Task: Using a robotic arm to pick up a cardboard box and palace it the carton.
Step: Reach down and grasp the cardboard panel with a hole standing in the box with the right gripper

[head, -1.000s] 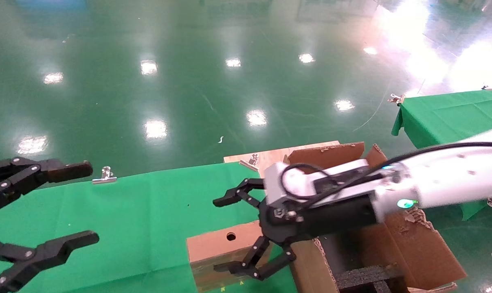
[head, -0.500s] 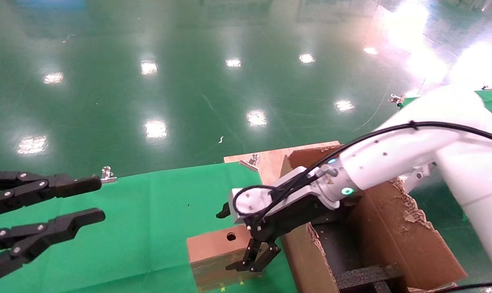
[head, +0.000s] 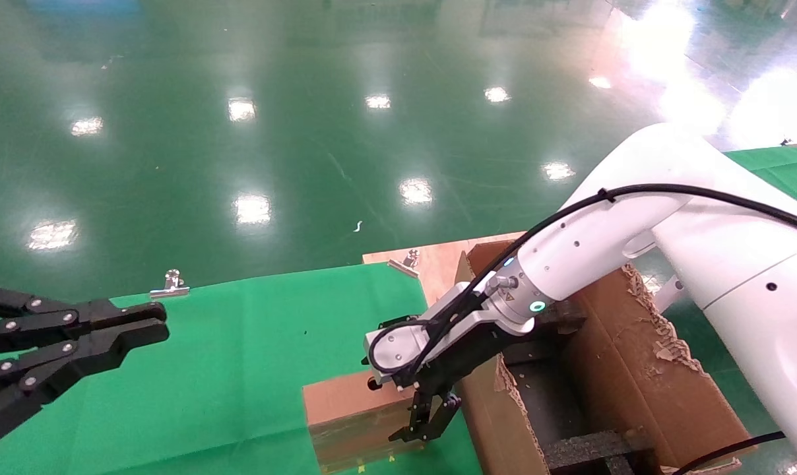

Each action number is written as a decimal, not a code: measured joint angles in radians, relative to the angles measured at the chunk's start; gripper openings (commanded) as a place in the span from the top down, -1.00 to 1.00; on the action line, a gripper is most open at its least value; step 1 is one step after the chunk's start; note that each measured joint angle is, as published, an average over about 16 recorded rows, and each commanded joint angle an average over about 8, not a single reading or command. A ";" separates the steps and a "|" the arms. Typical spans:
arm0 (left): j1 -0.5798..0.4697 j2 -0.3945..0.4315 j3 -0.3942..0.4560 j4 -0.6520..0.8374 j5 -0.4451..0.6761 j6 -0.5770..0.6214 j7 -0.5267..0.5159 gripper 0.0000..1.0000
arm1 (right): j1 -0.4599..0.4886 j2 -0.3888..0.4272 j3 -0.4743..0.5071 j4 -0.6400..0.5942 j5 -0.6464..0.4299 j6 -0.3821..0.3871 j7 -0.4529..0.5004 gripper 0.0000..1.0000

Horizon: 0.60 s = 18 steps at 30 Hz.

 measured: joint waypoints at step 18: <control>0.000 0.000 0.000 0.000 0.000 0.000 0.000 -1.00 | 0.001 -0.001 -0.003 -0.005 0.004 0.001 -0.004 1.00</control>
